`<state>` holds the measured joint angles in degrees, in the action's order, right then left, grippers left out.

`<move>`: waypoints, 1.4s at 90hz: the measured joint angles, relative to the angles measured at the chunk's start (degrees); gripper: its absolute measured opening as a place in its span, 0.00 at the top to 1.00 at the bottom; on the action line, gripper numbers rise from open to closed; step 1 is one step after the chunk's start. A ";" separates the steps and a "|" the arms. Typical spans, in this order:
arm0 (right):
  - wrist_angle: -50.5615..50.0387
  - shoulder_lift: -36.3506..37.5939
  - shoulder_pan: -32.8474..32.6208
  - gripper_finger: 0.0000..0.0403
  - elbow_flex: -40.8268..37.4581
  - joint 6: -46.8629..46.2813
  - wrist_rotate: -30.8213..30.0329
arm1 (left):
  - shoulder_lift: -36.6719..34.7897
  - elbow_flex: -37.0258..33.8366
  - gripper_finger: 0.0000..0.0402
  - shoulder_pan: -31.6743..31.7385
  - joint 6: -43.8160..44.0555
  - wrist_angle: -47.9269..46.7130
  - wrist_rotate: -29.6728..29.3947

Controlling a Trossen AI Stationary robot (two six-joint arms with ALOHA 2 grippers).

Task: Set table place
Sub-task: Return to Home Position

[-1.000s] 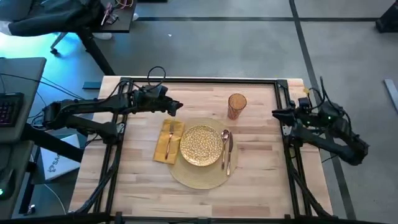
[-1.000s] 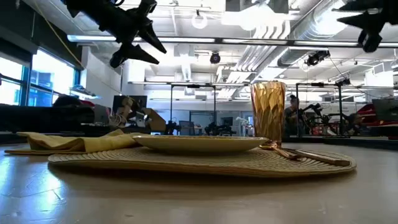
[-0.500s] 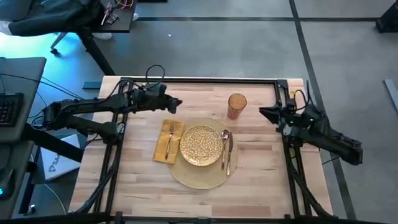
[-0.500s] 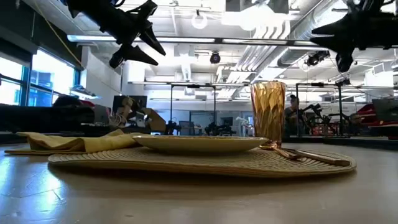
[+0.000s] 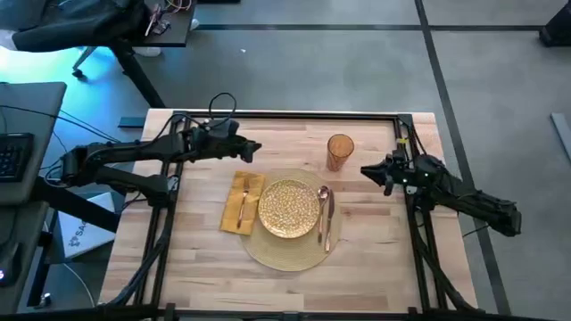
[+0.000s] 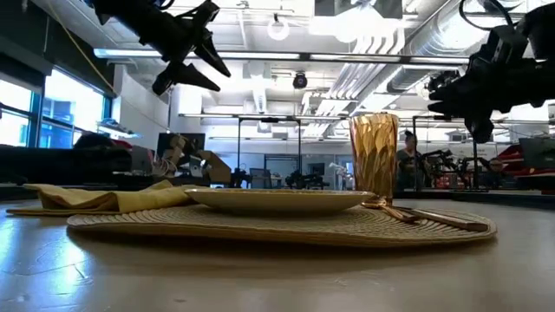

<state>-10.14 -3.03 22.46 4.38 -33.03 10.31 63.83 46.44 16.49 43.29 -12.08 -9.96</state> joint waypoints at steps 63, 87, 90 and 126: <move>12.45 2.96 -29.00 0.82 -3.87 -0.01 -1.17 | 0.00 0.07 0.63 0.04 -1.63 0.08 -1.73; 12.62 2.57 -24.80 0.82 -3.87 -0.01 -0.35 | 0.00 0.09 0.63 -0.39 -5.13 3.03 -0.72; 12.62 2.33 -24.53 0.82 -3.87 -0.01 -0.47 | 0.00 0.09 0.63 -0.55 -5.69 3.97 -0.70; 12.56 2.27 -23.98 0.82 -3.87 -0.01 -0.58 | 0.00 0.11 0.63 -2.69 -2.22 12.11 2.12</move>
<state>2.43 -0.75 -1.52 0.51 -33.04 9.73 63.83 46.54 13.80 41.07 0.03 -7.83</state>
